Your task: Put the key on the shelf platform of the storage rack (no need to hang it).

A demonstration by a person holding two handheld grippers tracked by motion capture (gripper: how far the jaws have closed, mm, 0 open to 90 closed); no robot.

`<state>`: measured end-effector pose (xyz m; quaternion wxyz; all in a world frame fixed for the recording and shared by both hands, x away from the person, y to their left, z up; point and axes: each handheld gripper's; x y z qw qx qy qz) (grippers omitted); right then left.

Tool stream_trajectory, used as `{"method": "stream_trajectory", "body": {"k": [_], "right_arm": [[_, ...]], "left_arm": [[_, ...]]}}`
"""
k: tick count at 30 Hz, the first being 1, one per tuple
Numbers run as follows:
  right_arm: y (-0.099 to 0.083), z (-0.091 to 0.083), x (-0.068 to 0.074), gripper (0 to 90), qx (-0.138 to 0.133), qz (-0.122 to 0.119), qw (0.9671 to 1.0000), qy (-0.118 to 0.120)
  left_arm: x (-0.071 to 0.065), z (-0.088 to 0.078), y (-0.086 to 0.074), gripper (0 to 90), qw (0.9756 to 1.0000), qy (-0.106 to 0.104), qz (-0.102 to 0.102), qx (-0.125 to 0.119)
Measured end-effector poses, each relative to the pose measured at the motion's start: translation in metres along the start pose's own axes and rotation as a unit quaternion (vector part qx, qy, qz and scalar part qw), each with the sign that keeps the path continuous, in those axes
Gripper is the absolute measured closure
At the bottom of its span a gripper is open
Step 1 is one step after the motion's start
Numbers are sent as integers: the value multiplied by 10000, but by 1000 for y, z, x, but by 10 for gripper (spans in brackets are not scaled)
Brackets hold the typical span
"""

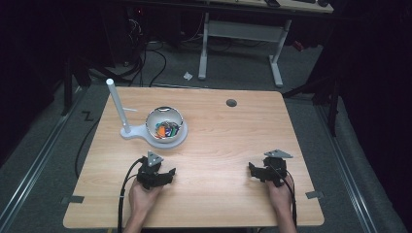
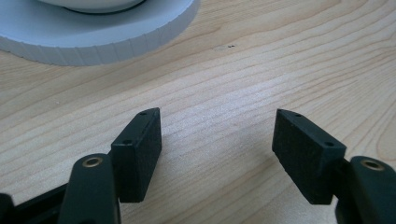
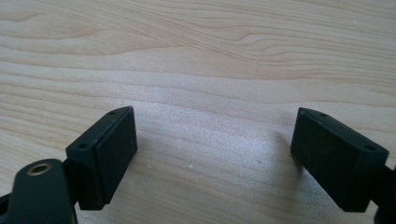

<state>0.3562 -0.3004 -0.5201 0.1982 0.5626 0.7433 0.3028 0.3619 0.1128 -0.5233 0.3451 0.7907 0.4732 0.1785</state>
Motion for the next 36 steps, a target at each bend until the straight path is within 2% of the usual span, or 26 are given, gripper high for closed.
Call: {"method": "stream_trajectory", "body": {"k": [13,36], "right_arm": [[0,0,0,145,-4,-1,10000,1],[0,0,0,145,-1,-3,10000,0]], "left_arm": [[-5,3,-1,328,9995,199,231,-62],[-6,4,-1,304,9995,212,227,-49]]}}
Point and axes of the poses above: each handheld gripper's, and its own axes: z roughly forward along the jaws, y roughly out of its top, x roughly to its left, and after that the axes turned 5 degrees about y, right-handed
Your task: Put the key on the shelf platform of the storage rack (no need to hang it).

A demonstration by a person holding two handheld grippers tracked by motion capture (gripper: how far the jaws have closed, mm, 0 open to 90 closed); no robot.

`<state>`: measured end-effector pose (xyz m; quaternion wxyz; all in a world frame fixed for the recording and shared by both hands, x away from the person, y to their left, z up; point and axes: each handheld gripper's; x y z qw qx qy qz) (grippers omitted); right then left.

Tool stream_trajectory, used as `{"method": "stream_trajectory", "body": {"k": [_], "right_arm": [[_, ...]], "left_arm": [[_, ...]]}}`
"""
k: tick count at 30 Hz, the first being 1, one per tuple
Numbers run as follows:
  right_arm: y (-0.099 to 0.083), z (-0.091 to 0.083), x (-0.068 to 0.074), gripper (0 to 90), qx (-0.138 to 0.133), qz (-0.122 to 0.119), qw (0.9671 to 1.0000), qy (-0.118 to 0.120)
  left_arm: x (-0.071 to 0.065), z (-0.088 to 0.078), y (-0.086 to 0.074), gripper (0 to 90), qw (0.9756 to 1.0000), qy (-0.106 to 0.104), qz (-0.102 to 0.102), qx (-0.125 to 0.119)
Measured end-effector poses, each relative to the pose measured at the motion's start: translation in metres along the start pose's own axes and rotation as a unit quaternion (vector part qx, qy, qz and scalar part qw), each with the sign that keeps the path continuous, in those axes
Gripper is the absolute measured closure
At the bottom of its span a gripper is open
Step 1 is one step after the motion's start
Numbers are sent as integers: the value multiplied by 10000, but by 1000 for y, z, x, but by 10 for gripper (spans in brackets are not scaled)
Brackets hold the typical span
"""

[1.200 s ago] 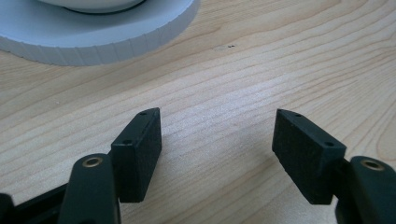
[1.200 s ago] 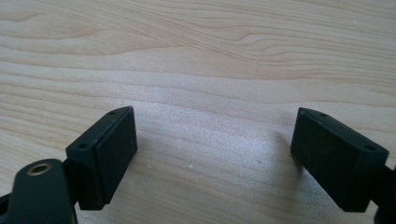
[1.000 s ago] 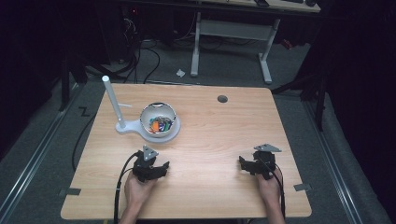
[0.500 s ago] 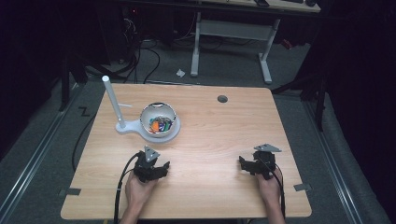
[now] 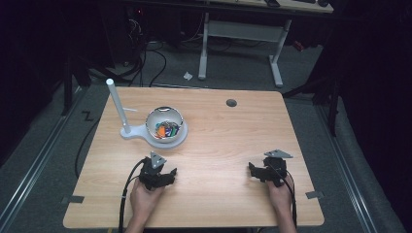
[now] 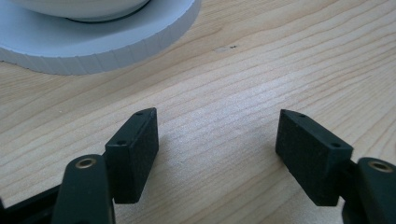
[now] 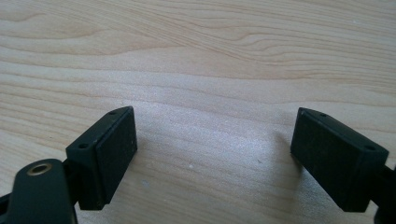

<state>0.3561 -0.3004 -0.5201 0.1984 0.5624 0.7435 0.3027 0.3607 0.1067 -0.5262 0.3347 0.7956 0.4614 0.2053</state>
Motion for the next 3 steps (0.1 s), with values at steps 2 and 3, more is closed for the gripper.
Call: {"method": "stream_trajectory", "body": {"k": [2,3], "right_arm": [[0,0,0,145,1,1,10000,0],[0,0,0,145,1,1,10000,1]], "left_arm": [[0,0,0,303,10000,-1,3,0],[0,0,0,302,10000,-3,3,0]]}}
Point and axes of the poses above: each handheld gripper's, and its own axes: z roughly forward along the jaws, y roughly out of its top, x roughly to its left, and after that the axes turned 5 degrees about y, right-handed
